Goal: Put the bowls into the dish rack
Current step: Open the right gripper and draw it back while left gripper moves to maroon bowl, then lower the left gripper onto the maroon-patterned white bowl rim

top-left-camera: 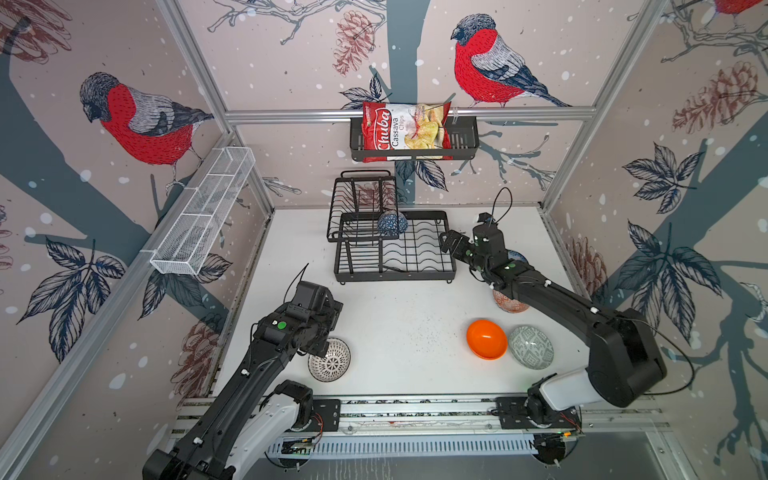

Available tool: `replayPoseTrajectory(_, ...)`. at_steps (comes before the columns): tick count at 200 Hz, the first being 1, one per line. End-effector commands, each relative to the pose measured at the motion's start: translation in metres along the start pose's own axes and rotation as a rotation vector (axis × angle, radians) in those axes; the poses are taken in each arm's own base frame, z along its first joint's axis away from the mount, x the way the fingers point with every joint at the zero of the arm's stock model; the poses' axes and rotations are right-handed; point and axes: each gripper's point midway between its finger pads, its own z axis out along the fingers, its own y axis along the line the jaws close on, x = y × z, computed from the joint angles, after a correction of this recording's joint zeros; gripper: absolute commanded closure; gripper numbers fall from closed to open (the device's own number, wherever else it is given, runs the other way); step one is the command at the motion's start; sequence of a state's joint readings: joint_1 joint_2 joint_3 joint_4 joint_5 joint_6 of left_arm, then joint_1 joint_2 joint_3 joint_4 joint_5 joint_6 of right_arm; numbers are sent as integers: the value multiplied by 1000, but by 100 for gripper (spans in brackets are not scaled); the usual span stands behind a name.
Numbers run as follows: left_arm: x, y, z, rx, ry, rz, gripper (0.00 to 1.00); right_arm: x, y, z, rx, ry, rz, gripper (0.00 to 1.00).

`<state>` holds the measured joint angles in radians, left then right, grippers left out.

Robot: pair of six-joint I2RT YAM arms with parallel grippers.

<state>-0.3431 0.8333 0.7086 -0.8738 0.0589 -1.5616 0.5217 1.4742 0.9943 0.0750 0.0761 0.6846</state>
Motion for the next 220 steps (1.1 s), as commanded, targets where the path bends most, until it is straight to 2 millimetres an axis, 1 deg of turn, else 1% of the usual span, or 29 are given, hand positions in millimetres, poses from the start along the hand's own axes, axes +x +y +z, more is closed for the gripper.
replayPoseTrajectory(1,1,10,-3,-49,4,-40,3,-4,4,2,-13,-25,15,0)
replayPoseTrajectory(20,3,12,3,-64,9,-36,3,-4,5,2,-19,-27,20,0)
replayPoseTrajectory(40,6,18,19,-93,33,-27,3,-4,7,1,-26,-27,23,0)
replayPoseTrajectory(58,9,11,31,-71,59,13,3,-5,8,0,-30,-29,20,0)
replayPoseTrajectory(87,7,1,35,-40,47,42,3,-7,7,-5,-26,-38,12,0)
replayPoseTrajectory(103,7,3,40,-35,48,40,3,-7,5,-7,-27,-41,15,0)
replayPoseTrajectory(115,7,9,44,-59,46,36,3,-7,3,-8,-29,-42,22,0)
replayPoseTrajectory(142,5,14,48,-98,39,50,3,-10,2,-13,-37,-52,30,0)
replayPoseTrajectory(194,5,13,52,-99,39,71,3,-13,5,-17,-50,-59,37,0)
replayPoseTrajectory(220,5,8,55,-83,44,87,3,-12,5,-17,-54,-59,42,0)
